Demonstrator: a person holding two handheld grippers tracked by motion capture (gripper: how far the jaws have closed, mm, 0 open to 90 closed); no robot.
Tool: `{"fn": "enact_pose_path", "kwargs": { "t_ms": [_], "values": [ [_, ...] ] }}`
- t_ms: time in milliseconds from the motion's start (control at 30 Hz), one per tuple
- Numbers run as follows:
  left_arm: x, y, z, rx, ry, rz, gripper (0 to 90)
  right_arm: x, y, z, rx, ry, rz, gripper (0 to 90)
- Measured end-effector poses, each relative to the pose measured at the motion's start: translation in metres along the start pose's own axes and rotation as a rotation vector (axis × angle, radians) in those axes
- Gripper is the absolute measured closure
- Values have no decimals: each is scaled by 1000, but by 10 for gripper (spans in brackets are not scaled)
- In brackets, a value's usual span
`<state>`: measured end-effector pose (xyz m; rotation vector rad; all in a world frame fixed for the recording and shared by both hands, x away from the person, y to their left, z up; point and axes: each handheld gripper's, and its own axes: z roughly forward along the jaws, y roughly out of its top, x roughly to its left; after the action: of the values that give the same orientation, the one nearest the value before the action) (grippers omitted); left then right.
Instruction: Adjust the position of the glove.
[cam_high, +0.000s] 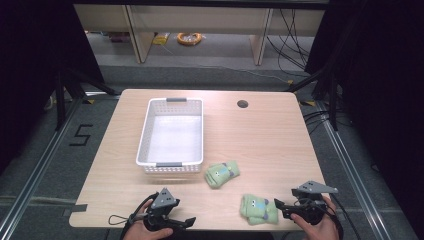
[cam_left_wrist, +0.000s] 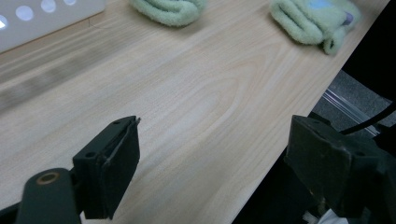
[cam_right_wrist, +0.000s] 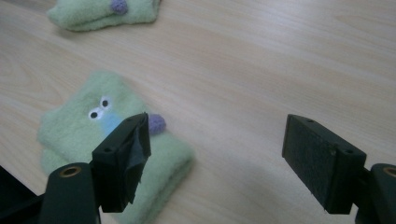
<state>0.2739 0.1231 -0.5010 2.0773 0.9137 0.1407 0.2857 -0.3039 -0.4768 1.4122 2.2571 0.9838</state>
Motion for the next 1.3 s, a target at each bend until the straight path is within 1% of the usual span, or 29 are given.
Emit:
{"fn": "enact_pose_path", "kwargs": {
  "t_ms": [33,67,100,133,167,267,333,367,400,433,533,567,600,667,700,733,767,800,867,900,933,967,1000,1033,1067,1100,1133,1233,1300],
  "values": [
    [0,0,0,-2,-4,-1,167,1,-1,1,-8,8,11,246],
    [0,0,0,-2,-2,-4,167,4,-2,0,0,17,47,246],
    [-2,0,1,-18,-7,-21,167,-1,-2,1,-21,16,-34,245],
    [0,0,0,2,-10,0,167,1,-2,0,-4,14,-15,243],
    [-1,0,1,-13,-7,-12,167,1,-3,1,-10,26,-9,239],
    [-2,0,2,-23,-10,-24,167,0,-3,2,-14,39,-41,238],
    [-2,0,3,-10,7,-18,167,2,-3,1,-2,35,-11,236],
    [-3,0,3,-21,-4,-33,167,1,-3,0,-9,30,-32,236],
    [-2,0,2,-12,-15,-8,167,2,-3,-1,-8,24,-28,239],
    [-3,1,2,-18,-16,-7,167,1,-3,-1,-12,30,-33,251],
    [-5,2,4,-42,-25,-31,167,3,-2,-4,-6,61,-18,300],
    [-4,3,3,-25,-32,-28,167,5,-2,-5,-2,55,-5,303],
    [-5,4,4,-39,-45,-51,167,5,-2,-5,1,56,-13,313],
    [-4,8,3,-34,-68,-64,167,1,-1,-5,-14,61,-74,337],
    [-5,10,3,-45,-70,-73,167,4,1,-8,8,60,-43,341],
    [-4,12,2,-33,-70,-61,167,7,1,-9,8,62,-18,353],
    [-7,15,3,-52,-80,-75,167,6,2,-9,-4,67,-48,362],
    [-7,18,4,-53,-82,-71,167,4,3,-10,-1,60,-79,369],
    [-10,25,5,-47,-91,-51,168,4,4,-12,-1,67,-86,384],
    [-12,28,7,-52,-97,-47,168,8,4,-15,23,67,-35,395],
    [-15,30,9,-54,-98,-55,173,6,3,-13,12,68,-73,400],
    [-17,33,10,-48,-101,-36,175,6,3,-14,16,69,-76,407],
    [-19,37,12,-48,-109,-24,177,4,4,-13,12,68,-104,419],
    [-21,40,13,-46,-114,-23,179,8,3,-14,26,70,-81,429],
    [-25,42,16,-53,-107,-28,181,6,3,-13,20,73,-113,435],
    [-26,44,17,-42,-120,-4,184,8,4,-13,40,82,-95,439],
    [-31,46,20,-50,-114,-2,191,9,3,-12,40,74,-109,449],
    [-40,53,30,-38,-138,33,209,13,3,-11,67,73,-95,470],
    [-46,57,38,-37,-152,42,229,12,4,-8,69,70,-124,484]
  ]
}}
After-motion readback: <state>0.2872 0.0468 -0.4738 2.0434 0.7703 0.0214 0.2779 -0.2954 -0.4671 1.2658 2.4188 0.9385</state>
